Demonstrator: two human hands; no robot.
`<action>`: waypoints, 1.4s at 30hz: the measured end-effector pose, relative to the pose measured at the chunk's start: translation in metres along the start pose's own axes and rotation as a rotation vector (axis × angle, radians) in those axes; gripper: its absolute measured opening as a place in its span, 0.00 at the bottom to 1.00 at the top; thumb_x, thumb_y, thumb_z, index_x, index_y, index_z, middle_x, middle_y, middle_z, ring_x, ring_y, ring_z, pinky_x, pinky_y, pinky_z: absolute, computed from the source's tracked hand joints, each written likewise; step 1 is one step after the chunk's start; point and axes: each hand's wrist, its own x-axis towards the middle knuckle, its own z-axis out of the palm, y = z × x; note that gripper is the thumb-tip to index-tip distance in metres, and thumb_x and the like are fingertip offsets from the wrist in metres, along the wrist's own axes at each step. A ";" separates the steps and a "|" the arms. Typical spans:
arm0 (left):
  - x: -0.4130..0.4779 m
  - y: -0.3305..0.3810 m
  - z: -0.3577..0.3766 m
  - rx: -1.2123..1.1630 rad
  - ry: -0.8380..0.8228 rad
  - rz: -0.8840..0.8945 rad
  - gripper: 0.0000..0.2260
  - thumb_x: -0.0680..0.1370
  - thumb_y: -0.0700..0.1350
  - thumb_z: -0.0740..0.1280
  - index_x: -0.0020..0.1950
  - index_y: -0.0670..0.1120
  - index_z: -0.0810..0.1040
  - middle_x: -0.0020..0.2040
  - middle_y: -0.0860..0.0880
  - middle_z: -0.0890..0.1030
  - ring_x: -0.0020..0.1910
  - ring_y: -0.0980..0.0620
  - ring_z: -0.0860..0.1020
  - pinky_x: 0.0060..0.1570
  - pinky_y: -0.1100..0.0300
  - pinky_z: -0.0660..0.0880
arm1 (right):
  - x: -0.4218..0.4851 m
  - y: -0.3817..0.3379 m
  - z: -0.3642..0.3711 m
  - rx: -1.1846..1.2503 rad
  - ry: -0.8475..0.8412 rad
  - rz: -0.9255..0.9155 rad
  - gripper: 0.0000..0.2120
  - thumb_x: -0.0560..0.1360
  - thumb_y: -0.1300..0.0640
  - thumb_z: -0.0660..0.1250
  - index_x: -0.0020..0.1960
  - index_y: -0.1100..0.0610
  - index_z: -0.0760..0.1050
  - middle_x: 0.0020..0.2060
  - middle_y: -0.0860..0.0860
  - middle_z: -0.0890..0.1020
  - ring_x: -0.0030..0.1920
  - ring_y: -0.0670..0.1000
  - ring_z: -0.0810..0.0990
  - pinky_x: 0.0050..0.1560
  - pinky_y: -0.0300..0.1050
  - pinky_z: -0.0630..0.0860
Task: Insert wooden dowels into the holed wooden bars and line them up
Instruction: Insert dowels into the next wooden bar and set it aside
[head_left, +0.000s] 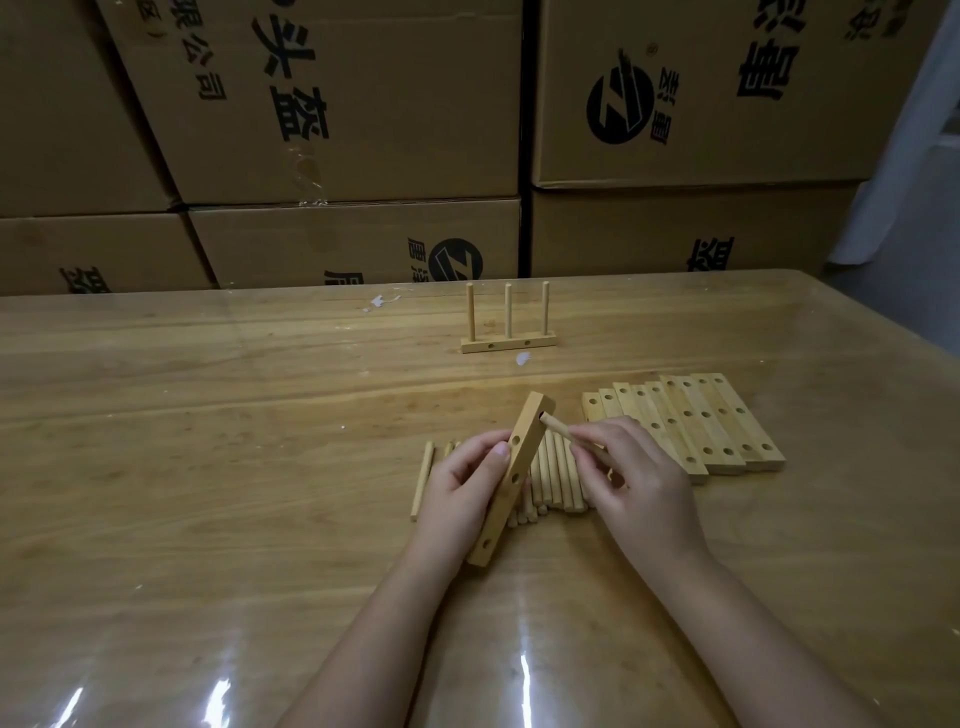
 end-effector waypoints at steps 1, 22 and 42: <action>0.000 0.000 0.000 -0.005 0.006 -0.005 0.09 0.76 0.47 0.65 0.50 0.57 0.84 0.42 0.48 0.85 0.41 0.52 0.83 0.41 0.61 0.79 | 0.000 0.000 0.000 -0.008 0.005 0.004 0.08 0.73 0.62 0.67 0.52 0.60 0.79 0.44 0.50 0.80 0.42 0.45 0.79 0.38 0.39 0.78; 0.002 -0.001 -0.003 0.017 0.040 -0.094 0.11 0.72 0.42 0.71 0.54 0.47 0.83 0.48 0.49 0.85 0.46 0.57 0.82 0.42 0.68 0.76 | 0.002 0.000 -0.001 -0.190 0.079 0.051 0.07 0.73 0.57 0.68 0.49 0.55 0.81 0.43 0.48 0.82 0.44 0.47 0.79 0.48 0.44 0.68; 0.001 -0.001 -0.005 0.076 -0.046 -0.048 0.12 0.69 0.47 0.70 0.51 0.53 0.82 0.44 0.57 0.85 0.46 0.62 0.82 0.43 0.72 0.74 | 0.003 -0.001 -0.002 -0.098 0.037 0.158 0.07 0.70 0.61 0.72 0.48 0.56 0.82 0.42 0.48 0.83 0.44 0.48 0.80 0.50 0.45 0.68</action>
